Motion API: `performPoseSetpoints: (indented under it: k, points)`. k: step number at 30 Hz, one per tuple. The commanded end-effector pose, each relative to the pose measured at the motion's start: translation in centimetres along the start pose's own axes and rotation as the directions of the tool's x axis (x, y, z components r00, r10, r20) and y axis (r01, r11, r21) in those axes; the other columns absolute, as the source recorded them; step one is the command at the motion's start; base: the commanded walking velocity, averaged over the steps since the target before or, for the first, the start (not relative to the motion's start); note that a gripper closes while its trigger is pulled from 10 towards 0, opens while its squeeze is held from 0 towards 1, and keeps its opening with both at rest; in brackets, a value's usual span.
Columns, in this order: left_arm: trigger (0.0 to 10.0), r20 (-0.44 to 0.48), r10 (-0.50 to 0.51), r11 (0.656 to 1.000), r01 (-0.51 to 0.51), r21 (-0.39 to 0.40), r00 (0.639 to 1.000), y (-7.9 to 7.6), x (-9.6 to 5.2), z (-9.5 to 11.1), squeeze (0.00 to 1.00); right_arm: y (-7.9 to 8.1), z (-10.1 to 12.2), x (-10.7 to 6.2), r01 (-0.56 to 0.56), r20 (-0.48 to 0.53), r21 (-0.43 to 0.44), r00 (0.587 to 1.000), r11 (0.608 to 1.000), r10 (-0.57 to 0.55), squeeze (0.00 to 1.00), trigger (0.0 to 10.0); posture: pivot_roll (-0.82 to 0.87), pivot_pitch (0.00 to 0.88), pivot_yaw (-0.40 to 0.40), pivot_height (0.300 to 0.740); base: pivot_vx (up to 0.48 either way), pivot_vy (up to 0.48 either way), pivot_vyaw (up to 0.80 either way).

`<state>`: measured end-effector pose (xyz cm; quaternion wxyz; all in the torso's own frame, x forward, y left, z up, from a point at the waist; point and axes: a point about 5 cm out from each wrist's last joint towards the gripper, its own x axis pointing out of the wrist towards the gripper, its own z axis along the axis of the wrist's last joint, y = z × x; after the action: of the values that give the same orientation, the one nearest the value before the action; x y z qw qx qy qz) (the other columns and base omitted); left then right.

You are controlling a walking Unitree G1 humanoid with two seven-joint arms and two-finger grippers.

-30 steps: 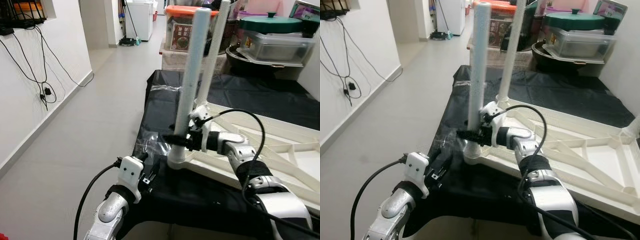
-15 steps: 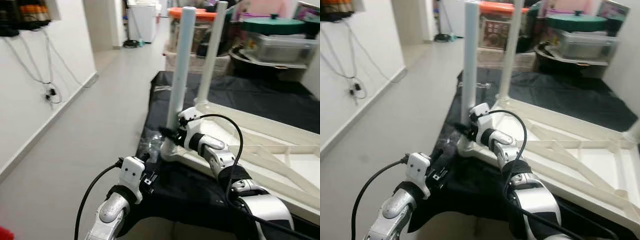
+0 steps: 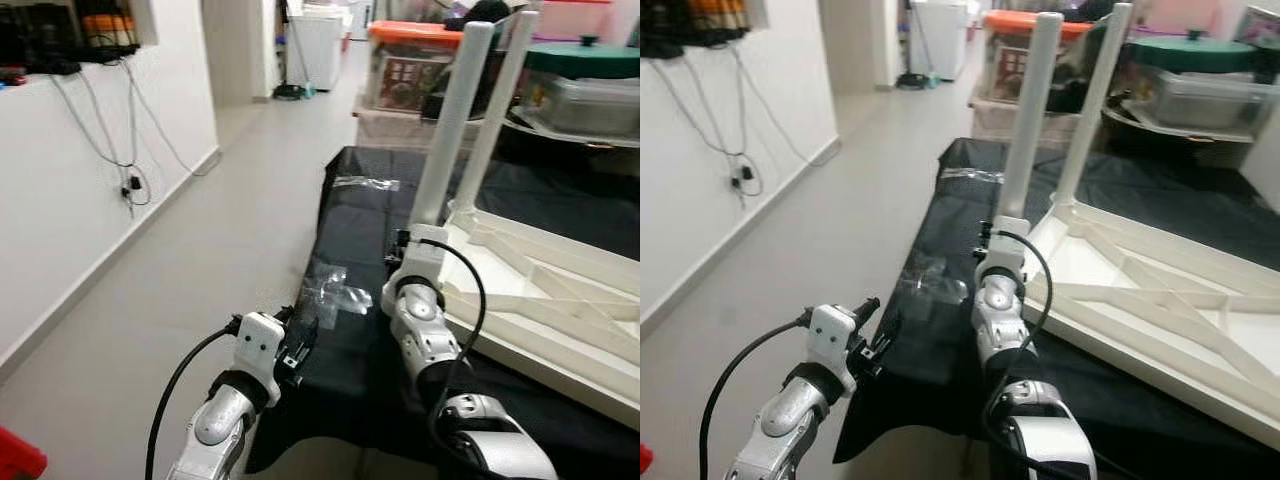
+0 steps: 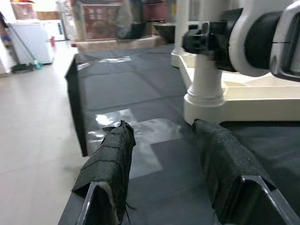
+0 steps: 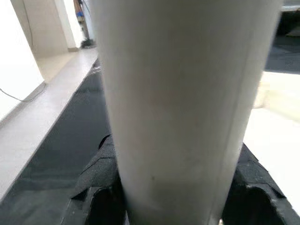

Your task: Building children table

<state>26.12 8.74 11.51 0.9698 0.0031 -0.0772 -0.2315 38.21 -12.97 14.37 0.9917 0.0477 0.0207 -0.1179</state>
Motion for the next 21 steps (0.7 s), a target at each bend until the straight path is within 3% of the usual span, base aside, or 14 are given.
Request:
performPoseSetpoints:
  k: [1,2,6,7,8,11,12,13,15,16,18,19,20,21]
  points:
    - [10.0,-0.017,-0.004,1.000,0.004,0.000,1.000,-0.1,0.0,-0.3,0.00,-0.3,-1.8,-0.4,0.007,-0.079,0.021,0.997,1.000,-0.005,0.00,10.0,0.03,0.000,-0.049,0.740,0.000,0.000,0.00]
    - [10.0,-0.016,-0.003,1.000,0.003,0.000,1.000,-0.1,0.0,-0.3,0.00,0.6,-1.7,-0.4,-0.088,-0.063,0.043,0.994,0.995,0.090,1.00,10.0,0.03,0.000,-0.049,0.740,0.000,0.000,0.00]
    - [10.0,-0.017,-0.003,1.000,0.003,-0.002,1.000,-0.1,0.0,-0.3,0.00,1.1,-1.2,-0.2,-0.222,-0.021,0.043,0.975,0.974,0.223,1.00,10.0,0.02,0.000,-0.046,0.740,0.000,0.000,0.00]
    - [10.0,-0.017,-0.003,1.000,0.003,-0.002,1.000,-0.1,0.0,-0.3,0.00,1.3,-1.0,-0.1,-0.320,-0.027,0.093,0.946,0.943,0.324,0.00,10.0,0.03,0.000,-0.051,0.740,0.000,0.000,0.00]
    - [10.0,-0.018,-0.002,1.000,0.002,-0.002,1.000,0.0,0.0,-0.3,0.00,1.2,-0.3,0.2,-0.442,-0.009,0.099,0.896,0.892,0.445,0.00,10.0,0.03,0.000,-0.046,0.740,0.000,0.000,0.00]
    - [10.0,-0.019,-0.002,1.000,0.002,-0.002,1.000,0.1,0.0,-0.3,0.00,1.1,0.2,0.2,-0.513,0.004,0.099,0.857,0.853,0.515,0.00,10.0,0.04,0.000,-0.042,0.740,0.000,0.000,0.00]
    - [10.0,-0.020,-0.006,1.000,0.006,0.000,1.000,0.1,-0.1,-0.3,0.00,0.9,0.5,0.3,-0.605,-0.013,0.063,0.795,0.794,0.607,0.00,10.0,0.04,0.000,-0.034,0.740,0.000,0.000,0.00]
    - [10.0,-0.020,-0.006,1.000,0.006,0.000,1.000,0.1,-0.1,-0.3,0.00,0.9,0.5,0.3,-0.605,-0.013,0.063,0.795,0.794,0.607,0.00,10.0,0.04,0.000,-0.034,0.740,0.000,0.000,0.00]
    - [10.0,-0.024,-0.013,1.000,0.013,0.005,1.000,0.1,0.0,-0.3,0.00,0.3,0.9,0.2,-0.771,-0.103,-0.012,0.634,0.636,0.766,0.00,10.0,0.06,0.000,-0.047,0.740,0.000,0.000,0.00]
    - [10.0,-0.024,-0.013,1.000,0.013,0.005,1.000,0.1,0.0,-0.3,0.00,0.3,0.9,0.2,-0.771,-0.103,-0.012,0.634,0.636,0.766,0.00,10.0,0.06,0.000,-0.047,0.740,0.000,0.000,0.00]
    - [10.0,-0.024,-0.009,1.000,0.010,0.007,1.000,0.1,0.0,-0.3,0.00,-0.2,1.3,-0.1,-0.880,-0.181,-0.039,0.471,0.473,0.863,0.00,10.0,0.06,0.000,-0.052,0.740,0.000,0.000,0.00]
    - [10.0,-0.024,-0.009,1.000,0.010,0.007,1.000,0.1,0.0,-0.3,0.00,-0.2,1.3,-0.1,-0.880,-0.181,-0.039,0.471,0.473,0.863,0.00,10.0,0.06,0.000,-0.052,0.740,0.000,0.000,0.00]
    - [10.0,-0.024,-0.007,1.000,0.007,0.008,1.000,0.1,0.0,-0.3,0.00,-0.3,1.5,-0.3,-0.918,-0.207,-0.033,0.393,0.395,0.896,0.00,10.0,0.07,0.000,-0.058,0.740,0.000,0.000,0.00]
    - [10.0,-0.024,-0.007,1.000,0.007,0.008,1.000,0.1,0.0,-0.3,0.00,-0.3,1.5,-0.3,-0.918,-0.207,-0.033,0.393,0.395,0.896,0.00,10.0,0.07,0.000,-0.058,0.740,0.000,0.000,0.00]
